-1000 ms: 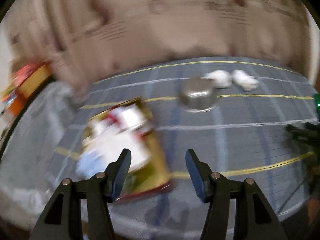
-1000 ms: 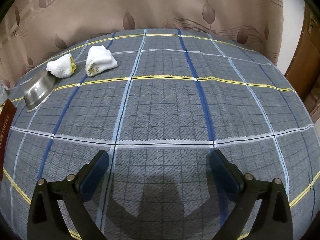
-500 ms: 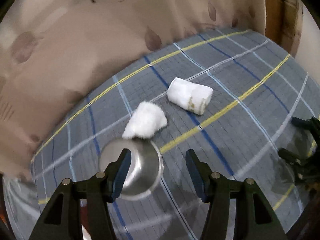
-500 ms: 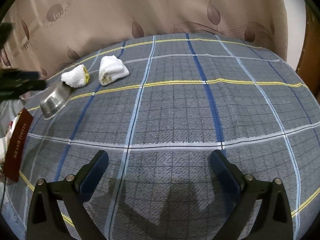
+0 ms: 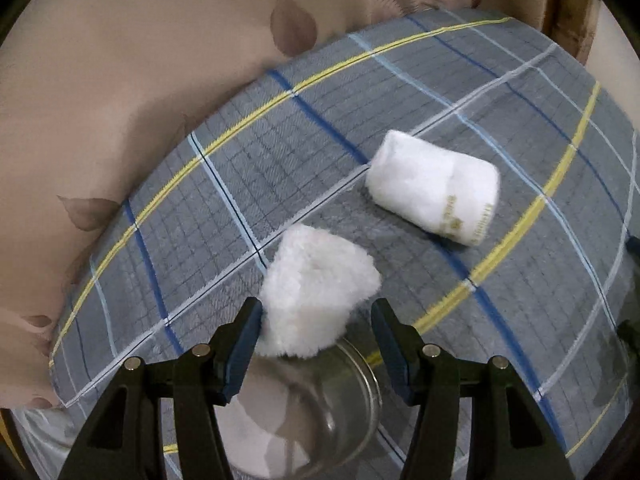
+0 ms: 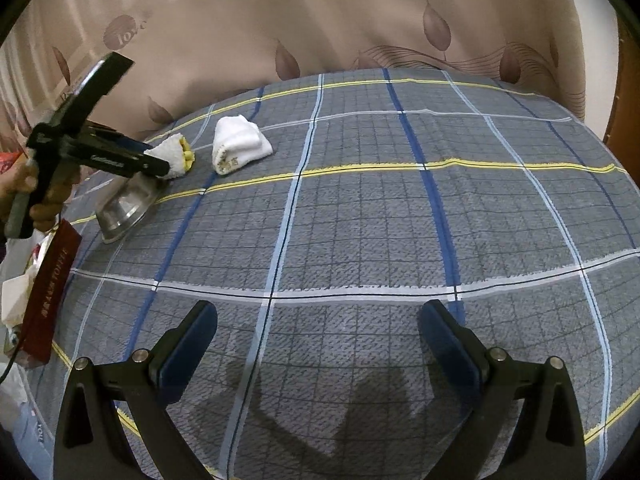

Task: Organize soft objects
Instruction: 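Grasp the fluffy white towel beside the steel bowl with the left gripper, then lift the fluffy towel with the left gripper while the right gripper grasps the rolled white towel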

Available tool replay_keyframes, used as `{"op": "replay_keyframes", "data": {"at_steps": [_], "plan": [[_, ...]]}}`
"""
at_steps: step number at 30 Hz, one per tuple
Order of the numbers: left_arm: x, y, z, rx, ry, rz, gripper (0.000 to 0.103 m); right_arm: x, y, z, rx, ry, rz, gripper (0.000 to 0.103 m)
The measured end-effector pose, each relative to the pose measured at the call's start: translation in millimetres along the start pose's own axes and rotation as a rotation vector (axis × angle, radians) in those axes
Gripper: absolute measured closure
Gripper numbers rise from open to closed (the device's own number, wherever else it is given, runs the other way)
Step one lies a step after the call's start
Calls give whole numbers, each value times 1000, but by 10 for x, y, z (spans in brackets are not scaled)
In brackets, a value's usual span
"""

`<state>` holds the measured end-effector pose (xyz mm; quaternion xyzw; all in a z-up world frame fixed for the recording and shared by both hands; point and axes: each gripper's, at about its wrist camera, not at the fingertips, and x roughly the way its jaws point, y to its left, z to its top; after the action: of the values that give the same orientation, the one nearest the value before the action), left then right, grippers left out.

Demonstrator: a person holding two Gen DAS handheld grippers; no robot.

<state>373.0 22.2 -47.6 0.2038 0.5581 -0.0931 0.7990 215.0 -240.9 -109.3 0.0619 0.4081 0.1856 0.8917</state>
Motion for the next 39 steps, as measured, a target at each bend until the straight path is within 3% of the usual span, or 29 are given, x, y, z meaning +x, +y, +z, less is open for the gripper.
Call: {"op": "replay_keyframes", "data": {"at_steps": [3, 4, 9, 13, 18, 23, 26, 32, 39], "plan": [[92, 166, -1, -105, -17, -79, 49, -1, 2, 2, 1, 0, 0, 2], [71, 241, -16, -165, -47, -113, 74, 0, 2, 3, 1, 0, 0, 2], [-138, 331, -115, -283, -129, -132, 83, 4, 4, 0, 9, 0, 8, 2], [-407, 164, -321, -355, -188, -146, 85, 7, -13, 5, 13, -3, 12, 2], [-992, -261, -863, -493, -307, -218, 84, 13, -21, 5, 15, -3, 14, 2], [-1365, -703, -1547, -587, -324, -271, 84, 13, -20, 1, 12, -2, 9, 2], [-1581, -878, -1895, -614, -344, -242, 84, -8, -7, -12, 7, -9, 1, 2], [-1853, -899, -2454, -697, -364, -244, 84, 47, 220, 142, -79, 18, 43, 2], [-2093, -726, -2889, -771, -403, -192, 84, 364, 673, 794, -213, 16, 113, 5]]}}
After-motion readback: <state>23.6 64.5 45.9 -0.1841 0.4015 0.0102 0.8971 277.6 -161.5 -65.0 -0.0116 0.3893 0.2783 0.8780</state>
